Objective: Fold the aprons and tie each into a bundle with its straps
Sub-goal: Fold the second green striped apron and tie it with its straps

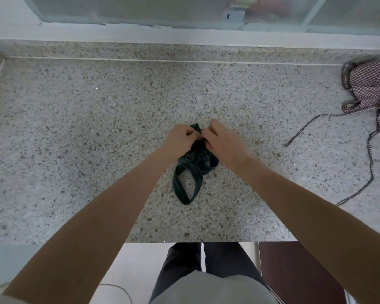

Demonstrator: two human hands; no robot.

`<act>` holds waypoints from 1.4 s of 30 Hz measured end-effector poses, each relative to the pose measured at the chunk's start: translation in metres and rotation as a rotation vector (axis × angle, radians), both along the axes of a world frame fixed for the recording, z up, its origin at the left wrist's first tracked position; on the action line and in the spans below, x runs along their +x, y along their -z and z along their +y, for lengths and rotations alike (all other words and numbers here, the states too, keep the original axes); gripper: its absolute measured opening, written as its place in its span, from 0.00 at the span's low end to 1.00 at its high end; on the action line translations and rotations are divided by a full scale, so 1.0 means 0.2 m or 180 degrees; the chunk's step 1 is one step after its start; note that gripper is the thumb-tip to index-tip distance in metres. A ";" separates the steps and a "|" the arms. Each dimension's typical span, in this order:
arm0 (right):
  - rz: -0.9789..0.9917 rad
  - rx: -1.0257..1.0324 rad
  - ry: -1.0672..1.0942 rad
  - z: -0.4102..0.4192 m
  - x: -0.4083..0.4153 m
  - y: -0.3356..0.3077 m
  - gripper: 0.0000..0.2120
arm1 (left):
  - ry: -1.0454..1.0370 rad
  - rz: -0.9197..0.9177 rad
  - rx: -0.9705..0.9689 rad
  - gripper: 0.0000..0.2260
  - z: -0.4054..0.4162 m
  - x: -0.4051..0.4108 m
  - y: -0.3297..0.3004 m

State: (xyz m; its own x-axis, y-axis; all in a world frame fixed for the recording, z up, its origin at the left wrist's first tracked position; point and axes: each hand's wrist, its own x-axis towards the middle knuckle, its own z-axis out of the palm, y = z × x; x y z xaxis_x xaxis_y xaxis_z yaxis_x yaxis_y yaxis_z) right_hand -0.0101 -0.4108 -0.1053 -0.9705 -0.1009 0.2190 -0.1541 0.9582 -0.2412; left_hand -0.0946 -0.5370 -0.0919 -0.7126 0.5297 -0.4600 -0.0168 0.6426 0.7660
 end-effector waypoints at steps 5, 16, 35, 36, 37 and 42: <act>0.0178 -0.0135 0.0019 0.01 0.01 0.05 0.19 | 0.0212 0.0047 0.0225 0.02 -0.01 -0.02 0.00; 0.0350 -0.0709 0.0466 0.02 0.02 0.05 0.03 | 0.0642 0.1089 -0.0277 0.09 -0.04 0.00 0.02; -0.0008 -0.1759 0.1455 -0.07 0.01 -0.04 0.07 | 0.0850 0.1698 -0.1241 0.08 0.01 -0.04 -0.11; -0.0101 -0.2102 0.1713 -0.07 0.00 -0.04 0.07 | 0.0820 0.1719 -0.1207 0.08 0.01 -0.05 -0.11; -0.0177 -0.2372 0.1935 -0.08 -0.01 -0.03 0.07 | 0.0800 0.1734 -0.1195 0.08 0.00 -0.05 -0.10; -0.0484 -0.2877 0.2207 -0.04 -0.02 -0.04 0.09 | 0.0771 0.1733 -0.1210 0.07 0.01 -0.04 -0.06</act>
